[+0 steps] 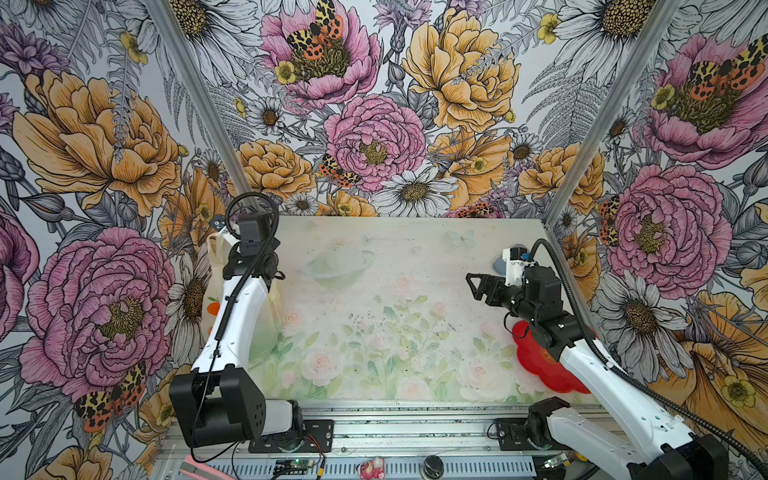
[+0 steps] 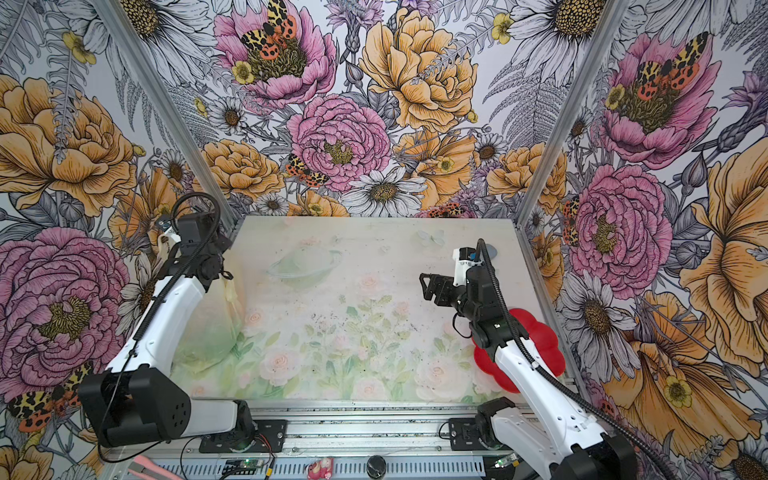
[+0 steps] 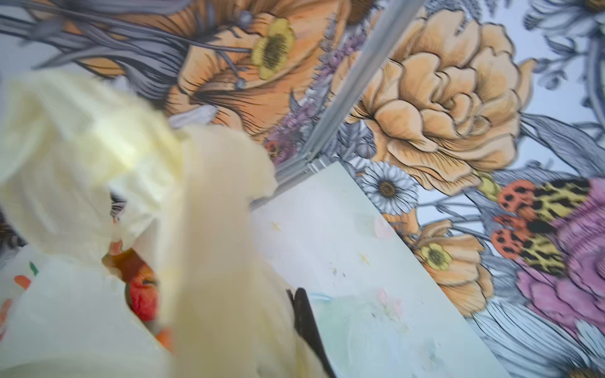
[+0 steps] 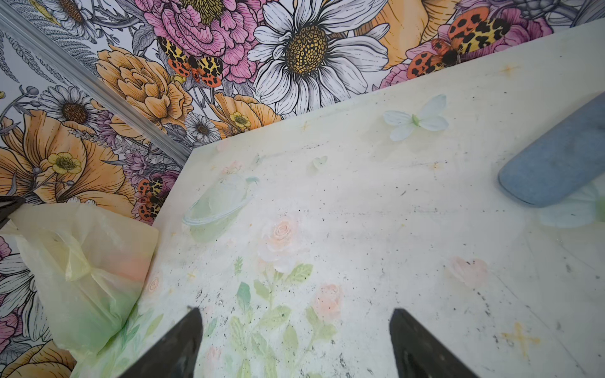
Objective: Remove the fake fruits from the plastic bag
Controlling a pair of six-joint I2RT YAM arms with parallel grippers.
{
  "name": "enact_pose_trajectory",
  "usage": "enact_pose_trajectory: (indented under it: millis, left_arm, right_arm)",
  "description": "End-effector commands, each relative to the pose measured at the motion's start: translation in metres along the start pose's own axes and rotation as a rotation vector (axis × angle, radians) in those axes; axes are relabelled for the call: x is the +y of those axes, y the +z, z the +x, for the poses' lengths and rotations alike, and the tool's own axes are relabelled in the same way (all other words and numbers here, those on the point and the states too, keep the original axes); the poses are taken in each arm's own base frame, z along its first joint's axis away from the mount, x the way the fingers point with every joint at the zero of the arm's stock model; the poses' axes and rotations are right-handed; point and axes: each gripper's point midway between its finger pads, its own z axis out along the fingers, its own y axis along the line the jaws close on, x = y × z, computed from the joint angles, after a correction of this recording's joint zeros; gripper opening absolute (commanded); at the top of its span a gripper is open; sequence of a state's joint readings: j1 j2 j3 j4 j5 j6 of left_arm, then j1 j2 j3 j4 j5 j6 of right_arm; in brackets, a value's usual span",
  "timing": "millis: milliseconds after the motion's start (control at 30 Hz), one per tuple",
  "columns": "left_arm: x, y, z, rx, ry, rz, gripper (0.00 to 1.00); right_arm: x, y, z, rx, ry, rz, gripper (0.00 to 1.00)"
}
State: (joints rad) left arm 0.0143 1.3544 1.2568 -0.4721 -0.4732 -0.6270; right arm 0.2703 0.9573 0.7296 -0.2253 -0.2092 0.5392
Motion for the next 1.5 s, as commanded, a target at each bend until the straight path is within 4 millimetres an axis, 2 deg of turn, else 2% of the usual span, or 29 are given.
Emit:
enact_pose_trajectory:
  millis: [0, 67, 133, 267, 400, 500, 667, 700, 767, 833, 933, 1000, 1100, 1133, 1200, 1267, 1367, 1433, 1467]
  left_arm:
    - [-0.073, -0.035, 0.015, 0.004, 0.06, 0.211, 0.0]
    - [-0.113, -0.059, 0.041, 0.037, 0.107, 0.301, 0.0]
    - [-0.144, -0.084, 0.065, 0.056, 0.156, 0.368, 0.0]
    - [-0.193, -0.139, 0.116, 0.096, 0.248, 0.494, 0.0]
    - [-0.225, -0.183, 0.159, 0.157, 0.324, 0.617, 0.0]
    - [-0.235, -0.204, 0.187, 0.225, 0.353, 0.682, 0.0]
    - [-0.234, -0.211, 0.215, 0.303, 0.389, 0.709, 0.0]
    - [-0.234, -0.214, 0.217, 0.314, 0.397, 0.72, 0.04]
    - [-0.234, -0.22, 0.217, 0.333, 0.403, 0.749, 0.2]
    - [-0.236, -0.23, 0.216, 0.357, 0.423, 0.798, 0.41]
    - [-0.231, -0.244, 0.208, 0.382, 0.427, 0.852, 0.67]
    - [-0.218, -0.249, 0.196, 0.38, 0.414, 0.868, 0.77]
    - [-0.189, -0.253, 0.18, 0.359, 0.401, 0.872, 0.86]
    - [-0.176, -0.249, 0.176, 0.341, 0.401, 0.855, 0.88]
    - [-0.156, -0.237, 0.172, 0.324, 0.385, 0.826, 0.92]
    - [-0.144, -0.221, 0.171, 0.337, 0.354, 0.821, 0.93]
    - [-0.135, -0.198, 0.171, 0.366, 0.3, 0.833, 0.94]
    - [-0.135, -0.185, 0.174, 0.366, 0.299, 0.828, 0.95]
    - [-0.138, -0.18, 0.177, 0.371, 0.314, 0.829, 0.95]
  right_arm:
    - [0.004, -0.004, -0.016, -0.041, 0.015, 0.018, 0.9]
    - [0.005, -0.005, -0.018, -0.047, 0.023, 0.017, 0.9]
    - [0.007, -0.007, -0.021, -0.053, 0.025, 0.013, 0.9]
    - [0.011, -0.012, -0.025, -0.064, 0.031, 0.002, 0.9]
    - [0.02, -0.014, -0.026, -0.067, 0.035, -0.021, 0.89]
    - [0.029, -0.012, -0.021, -0.05, 0.043, -0.042, 0.89]
    - [0.064, -0.004, -0.002, 0.01, -0.011, -0.106, 0.88]
    - [0.073, -0.003, 0.002, 0.022, -0.035, -0.121, 0.88]
    - [0.091, 0.0, 0.009, 0.04, -0.093, -0.148, 0.88]
    - [0.107, 0.002, 0.015, 0.045, -0.156, -0.163, 0.89]
    - [0.12, 0.006, 0.021, 0.048, -0.219, -0.158, 0.89]
    - [0.123, 0.011, 0.026, 0.048, -0.247, -0.132, 0.89]
    - [0.125, 0.02, 0.032, 0.047, -0.281, -0.082, 0.89]
    - [0.12, 0.024, 0.029, 0.033, -0.284, -0.042, 0.89]
    - [0.124, 0.031, 0.034, 0.03, -0.298, -0.008, 0.89]
    - [0.124, 0.041, 0.032, 0.023, -0.298, 0.034, 0.88]
    - [0.132, 0.058, 0.035, 0.04, -0.307, 0.049, 0.85]
    - [0.136, 0.065, 0.035, 0.044, -0.311, 0.055, 0.77]
    - [0.135, 0.066, 0.034, 0.038, -0.305, 0.066, 0.71]
